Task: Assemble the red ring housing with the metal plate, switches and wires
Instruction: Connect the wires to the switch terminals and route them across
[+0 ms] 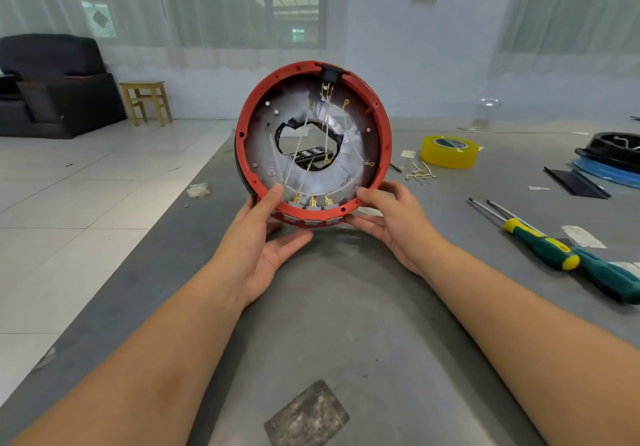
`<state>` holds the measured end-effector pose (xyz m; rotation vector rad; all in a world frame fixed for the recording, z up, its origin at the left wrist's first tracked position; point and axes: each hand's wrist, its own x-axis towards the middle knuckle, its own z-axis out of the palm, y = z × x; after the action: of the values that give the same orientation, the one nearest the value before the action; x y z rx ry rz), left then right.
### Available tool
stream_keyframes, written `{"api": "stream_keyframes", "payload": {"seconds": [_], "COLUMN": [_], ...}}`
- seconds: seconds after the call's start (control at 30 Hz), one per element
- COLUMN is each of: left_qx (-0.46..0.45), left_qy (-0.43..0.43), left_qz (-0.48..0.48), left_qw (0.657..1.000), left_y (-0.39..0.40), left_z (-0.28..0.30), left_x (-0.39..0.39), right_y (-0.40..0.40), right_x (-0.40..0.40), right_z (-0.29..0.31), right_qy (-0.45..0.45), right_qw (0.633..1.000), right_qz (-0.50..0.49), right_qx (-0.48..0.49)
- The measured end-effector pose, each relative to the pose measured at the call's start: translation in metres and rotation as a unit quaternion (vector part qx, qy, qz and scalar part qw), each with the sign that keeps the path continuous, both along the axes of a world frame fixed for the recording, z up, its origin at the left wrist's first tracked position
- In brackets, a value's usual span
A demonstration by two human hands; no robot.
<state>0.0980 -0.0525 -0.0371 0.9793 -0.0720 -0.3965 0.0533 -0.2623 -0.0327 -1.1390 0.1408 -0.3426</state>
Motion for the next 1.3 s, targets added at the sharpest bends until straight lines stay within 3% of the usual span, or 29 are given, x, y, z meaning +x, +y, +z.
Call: {"api": "stream_keyframes", "payload": {"seconds": [0.2, 0.4, 0.63, 0.73, 0.8, 0.87, 0.93, 1.1, 1.3], "left_qx": [-0.072, -0.027, -0.017, -0.031, -0.04, -0.048, -0.054, -0.055, -0.051], "left_qy": [0.036, 0.013, 0.014, 0.021, 0.025, 0.027, 0.026, 0.013, 0.0], "left_qz": [-0.021, -0.047, -0.009, 0.001, 0.007, 0.012, 0.015, 0.024, 0.015], "left_qw": [0.997, 0.998, 1.0, 0.999, 0.999, 0.998, 0.998, 0.998, 0.999], "left_y": [-0.01, -0.01, -0.007, -0.007, -0.007, -0.006, -0.007, -0.008, -0.008], "left_z": [-0.002, -0.002, 0.0, 0.0, -0.001, -0.002, -0.004, -0.009, -0.01], "left_x": [-0.004, -0.008, -0.004, -0.003, -0.001, 0.0, 0.002, 0.006, 0.006], "right_y": [0.004, 0.004, -0.002, -0.012, -0.024, -0.041, -0.055, -0.083, -0.114], "right_x": [-0.002, -0.002, 0.0, 0.001, -0.001, 0.0, 0.006, 0.043, 0.083], "right_z": [0.002, -0.001, -0.002, -0.002, -0.003, -0.009, -0.016, -0.02, -0.023], "right_qy": [-0.003, -0.006, 0.003, 0.02, 0.057, 0.108, 0.154, 0.252, 0.302], "right_qw": [1.0, 1.0, 0.999, 0.987, 0.939, 0.843, 0.767, 0.691, 0.642], "right_qz": [0.006, 0.012, 0.027, 0.015, -0.043, -0.111, -0.133, -0.124, -0.132], "right_qx": [-0.011, -0.025, -0.032, -0.161, -0.336, -0.515, -0.609, -0.666, -0.692]}}
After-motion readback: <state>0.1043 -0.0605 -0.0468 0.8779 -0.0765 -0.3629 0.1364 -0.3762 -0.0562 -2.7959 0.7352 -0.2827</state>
